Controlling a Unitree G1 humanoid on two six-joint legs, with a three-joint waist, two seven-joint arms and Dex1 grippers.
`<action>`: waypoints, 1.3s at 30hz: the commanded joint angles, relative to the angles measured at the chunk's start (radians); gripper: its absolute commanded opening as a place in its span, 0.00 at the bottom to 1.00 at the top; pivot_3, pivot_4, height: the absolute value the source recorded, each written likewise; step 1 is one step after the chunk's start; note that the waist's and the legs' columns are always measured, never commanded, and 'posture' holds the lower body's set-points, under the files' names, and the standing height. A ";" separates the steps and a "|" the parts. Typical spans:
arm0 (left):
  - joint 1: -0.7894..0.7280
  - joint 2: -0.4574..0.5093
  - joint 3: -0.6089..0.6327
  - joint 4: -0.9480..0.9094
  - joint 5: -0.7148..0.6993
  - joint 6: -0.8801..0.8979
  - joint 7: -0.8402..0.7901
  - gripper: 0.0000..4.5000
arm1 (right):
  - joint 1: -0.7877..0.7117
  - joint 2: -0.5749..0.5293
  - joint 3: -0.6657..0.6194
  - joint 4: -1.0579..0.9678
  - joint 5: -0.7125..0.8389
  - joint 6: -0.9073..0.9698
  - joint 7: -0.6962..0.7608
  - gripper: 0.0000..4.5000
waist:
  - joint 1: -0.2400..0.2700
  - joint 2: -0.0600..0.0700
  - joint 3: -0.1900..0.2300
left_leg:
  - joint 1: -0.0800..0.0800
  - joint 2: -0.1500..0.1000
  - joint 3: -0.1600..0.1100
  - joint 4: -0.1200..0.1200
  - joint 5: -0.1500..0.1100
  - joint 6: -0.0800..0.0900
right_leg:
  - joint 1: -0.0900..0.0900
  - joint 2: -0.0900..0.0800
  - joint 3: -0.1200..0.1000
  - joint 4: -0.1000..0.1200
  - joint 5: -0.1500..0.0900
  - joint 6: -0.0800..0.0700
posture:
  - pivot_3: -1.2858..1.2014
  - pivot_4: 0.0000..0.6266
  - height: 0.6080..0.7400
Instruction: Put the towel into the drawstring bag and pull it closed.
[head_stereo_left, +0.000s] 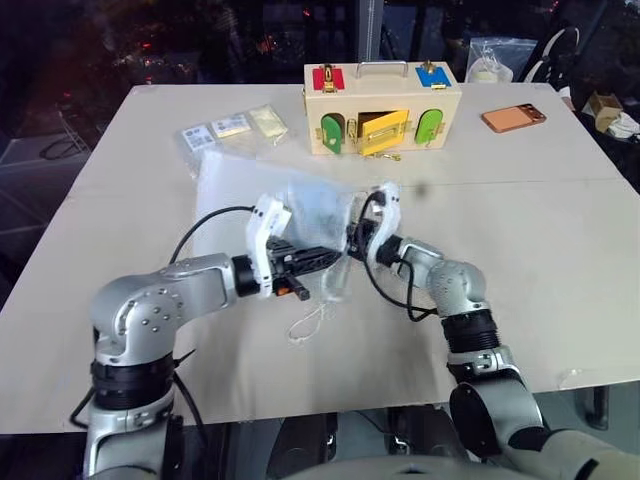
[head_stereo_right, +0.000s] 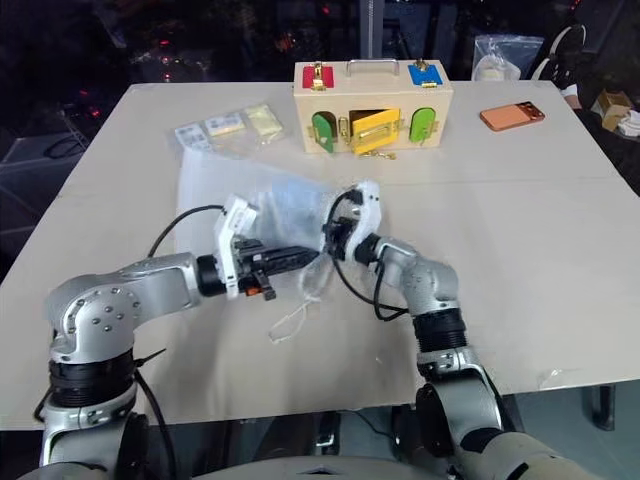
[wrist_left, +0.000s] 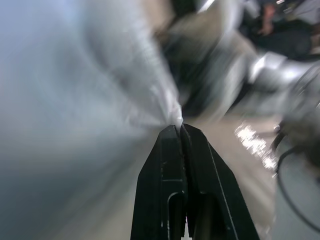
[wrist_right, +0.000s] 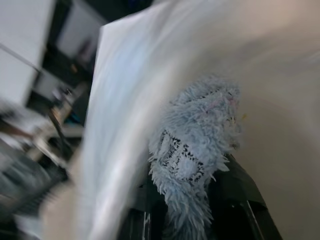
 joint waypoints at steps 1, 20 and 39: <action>-0.015 0.010 0.013 -0.012 -0.017 -0.028 -0.005 0.00 | 0.030 0.009 0.059 0.019 -0.020 -0.038 0.088 0.02 | -0.001 0.000 0.000 | 0.000 0.000 0.000 0.000 0.000 0.000 | 0.000 0.001 0.000 0.000 0.001 0.001 | 0.52 0.24 1.00; 0.022 0.105 0.012 0.059 0.048 -0.118 -0.077 0.00 | 0.120 -0.185 0.173 -0.070 -0.212 -0.243 0.242 0.42 | -0.002 0.000 0.000 | 0.001 0.001 -0.001 -0.003 0.001 -0.002 | 0.000 0.007 -0.001 0.000 0.001 0.003 | 0.52 0.24 1.00; 0.021 0.195 -0.056 0.114 0.161 -0.250 -0.216 0.00 | 0.193 -0.365 0.194 -0.357 -0.179 -0.262 0.418 0.63 | 0.005 0.001 0.001 | 0.001 0.001 -0.001 -0.004 0.002 -0.003 | 0.000 0.003 -0.002 -0.002 0.001 0.002 | 0.52 0.24 1.00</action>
